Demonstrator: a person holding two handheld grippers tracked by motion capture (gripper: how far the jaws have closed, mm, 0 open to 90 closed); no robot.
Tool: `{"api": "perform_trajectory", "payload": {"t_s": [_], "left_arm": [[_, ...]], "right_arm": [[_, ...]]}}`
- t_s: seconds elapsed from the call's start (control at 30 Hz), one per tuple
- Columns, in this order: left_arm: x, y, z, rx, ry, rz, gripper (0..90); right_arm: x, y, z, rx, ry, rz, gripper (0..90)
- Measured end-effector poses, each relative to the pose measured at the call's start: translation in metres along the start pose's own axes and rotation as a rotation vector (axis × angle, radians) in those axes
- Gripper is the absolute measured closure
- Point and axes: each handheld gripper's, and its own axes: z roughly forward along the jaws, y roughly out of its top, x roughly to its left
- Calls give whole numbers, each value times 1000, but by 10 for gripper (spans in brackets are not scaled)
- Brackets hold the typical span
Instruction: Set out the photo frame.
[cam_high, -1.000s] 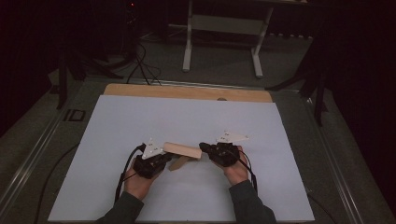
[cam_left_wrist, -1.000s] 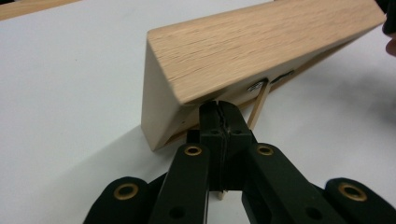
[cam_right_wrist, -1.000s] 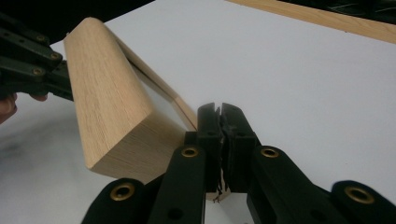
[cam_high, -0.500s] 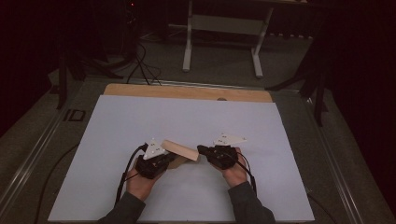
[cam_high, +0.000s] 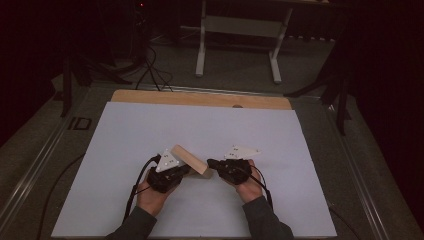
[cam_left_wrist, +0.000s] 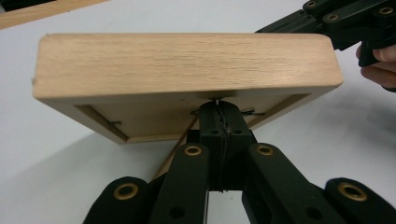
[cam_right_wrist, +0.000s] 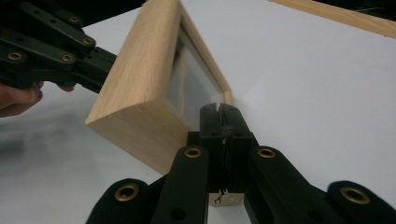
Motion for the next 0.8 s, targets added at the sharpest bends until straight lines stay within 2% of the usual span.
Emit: {"api": "perform_trajectory", "payload": {"t_s": [0.27, 0.8], "left_arm": [[-2, -2, 3, 16, 4, 3, 895], [10, -3, 3, 5, 28, -47, 896]], "right_arm": [[9, 1, 3, 9, 23, -40, 896], [27, 4, 11, 13, 56, -87, 896]]}}
